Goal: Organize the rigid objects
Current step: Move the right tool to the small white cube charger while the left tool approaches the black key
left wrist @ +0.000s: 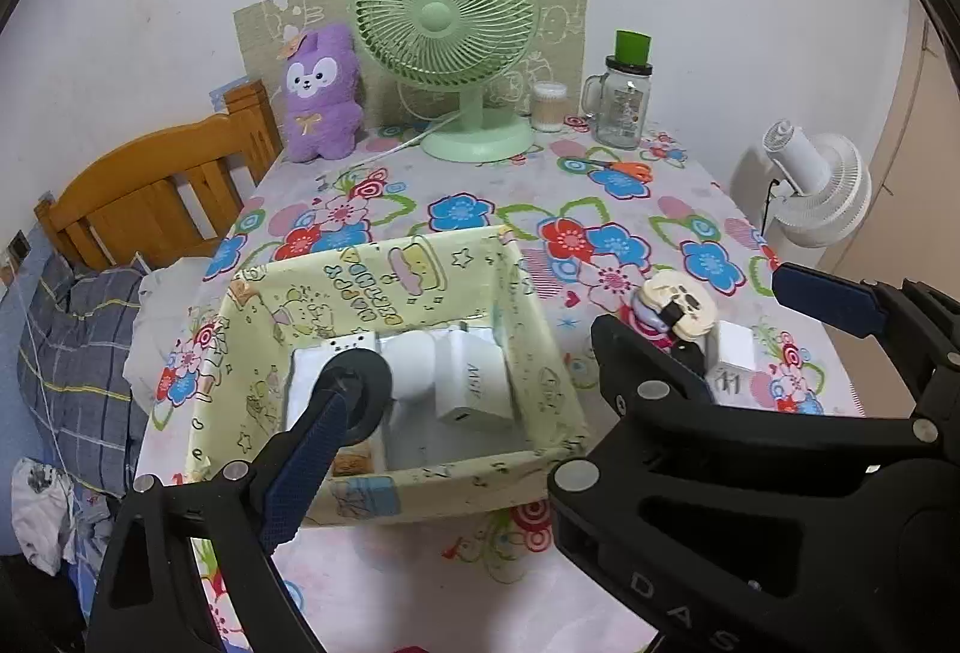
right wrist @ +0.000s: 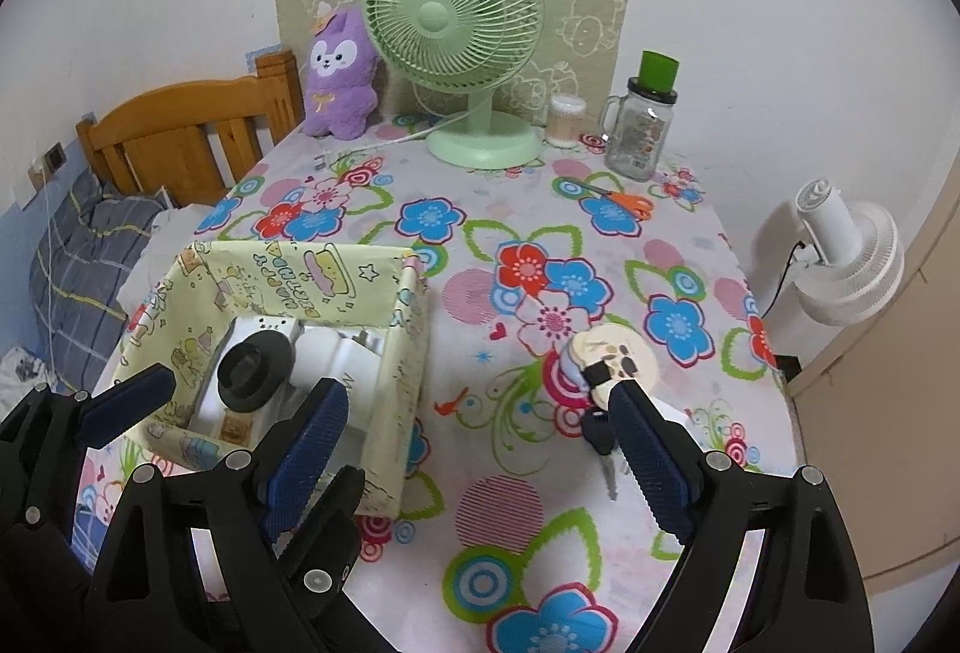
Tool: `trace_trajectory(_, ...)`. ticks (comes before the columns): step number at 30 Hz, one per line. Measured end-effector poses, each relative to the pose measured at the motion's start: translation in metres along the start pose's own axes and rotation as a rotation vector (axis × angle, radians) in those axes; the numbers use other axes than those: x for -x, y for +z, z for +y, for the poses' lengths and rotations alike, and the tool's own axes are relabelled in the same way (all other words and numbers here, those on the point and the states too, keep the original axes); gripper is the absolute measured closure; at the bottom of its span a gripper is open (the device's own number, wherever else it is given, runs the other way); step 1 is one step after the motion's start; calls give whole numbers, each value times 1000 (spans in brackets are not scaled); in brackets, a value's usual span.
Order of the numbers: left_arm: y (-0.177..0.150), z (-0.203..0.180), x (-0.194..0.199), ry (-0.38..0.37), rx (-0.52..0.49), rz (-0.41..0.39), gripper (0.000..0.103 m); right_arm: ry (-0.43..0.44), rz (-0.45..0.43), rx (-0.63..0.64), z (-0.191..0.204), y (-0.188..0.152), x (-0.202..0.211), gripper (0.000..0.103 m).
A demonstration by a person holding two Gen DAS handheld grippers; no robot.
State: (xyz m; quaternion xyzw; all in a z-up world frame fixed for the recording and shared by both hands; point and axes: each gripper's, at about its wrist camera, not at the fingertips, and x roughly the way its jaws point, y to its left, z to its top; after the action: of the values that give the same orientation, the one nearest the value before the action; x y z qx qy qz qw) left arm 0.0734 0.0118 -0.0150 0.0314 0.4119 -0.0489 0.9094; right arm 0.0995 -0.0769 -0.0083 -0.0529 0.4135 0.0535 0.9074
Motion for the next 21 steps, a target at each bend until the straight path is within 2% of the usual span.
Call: trace_trajectory(21,-4,-52,9,-26,-39,-21,6,-13,-15,-42,-49,-19,16,12)
